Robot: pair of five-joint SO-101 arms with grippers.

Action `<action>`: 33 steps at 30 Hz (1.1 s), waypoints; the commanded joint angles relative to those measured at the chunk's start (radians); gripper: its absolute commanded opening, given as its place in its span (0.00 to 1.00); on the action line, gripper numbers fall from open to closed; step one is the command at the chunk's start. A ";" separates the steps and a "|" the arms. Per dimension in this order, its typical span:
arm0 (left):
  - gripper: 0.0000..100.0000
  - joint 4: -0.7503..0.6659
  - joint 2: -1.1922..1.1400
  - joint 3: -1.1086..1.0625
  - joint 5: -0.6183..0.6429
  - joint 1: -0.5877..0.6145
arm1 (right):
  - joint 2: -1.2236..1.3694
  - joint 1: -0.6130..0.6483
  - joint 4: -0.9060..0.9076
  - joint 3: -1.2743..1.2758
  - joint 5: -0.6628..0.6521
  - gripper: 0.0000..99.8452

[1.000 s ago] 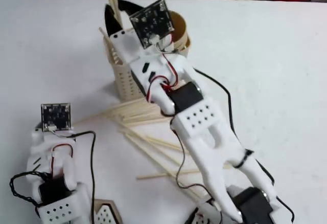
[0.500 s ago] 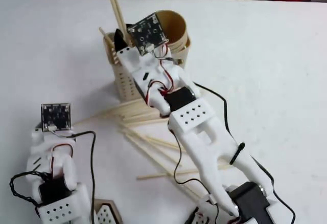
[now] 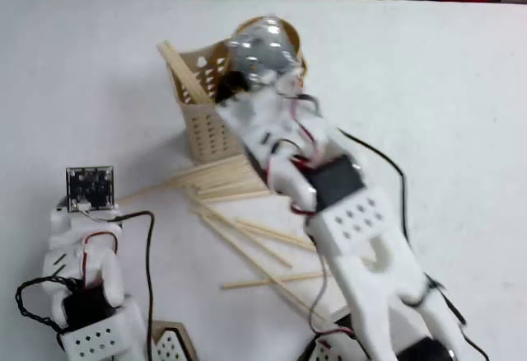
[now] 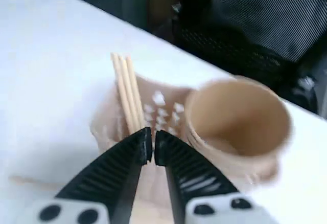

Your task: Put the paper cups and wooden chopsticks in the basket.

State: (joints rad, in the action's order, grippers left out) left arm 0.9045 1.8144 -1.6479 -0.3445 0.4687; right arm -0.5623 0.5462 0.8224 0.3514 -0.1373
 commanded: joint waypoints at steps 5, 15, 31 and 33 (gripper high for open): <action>0.02 -0.020 0.010 0.038 0.014 0.005 | -0.189 -0.202 0.337 -0.049 0.005 0.02; 0.02 -0.012 0.007 0.104 -0.003 0.004 | -0.216 -0.435 0.515 0.126 0.005 0.02; 0.06 0.351 -0.344 0.621 -0.301 -0.469 | -0.209 -0.725 0.067 0.562 0.275 0.02; 0.07 0.399 -0.478 0.712 -0.379 -0.550 | -0.208 -0.739 0.039 0.582 0.281 0.02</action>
State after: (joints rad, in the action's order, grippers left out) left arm 1.2329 1.5950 -1.1247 -0.6022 0.0698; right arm -0.7557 -0.1672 0.9083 0.9298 0.1220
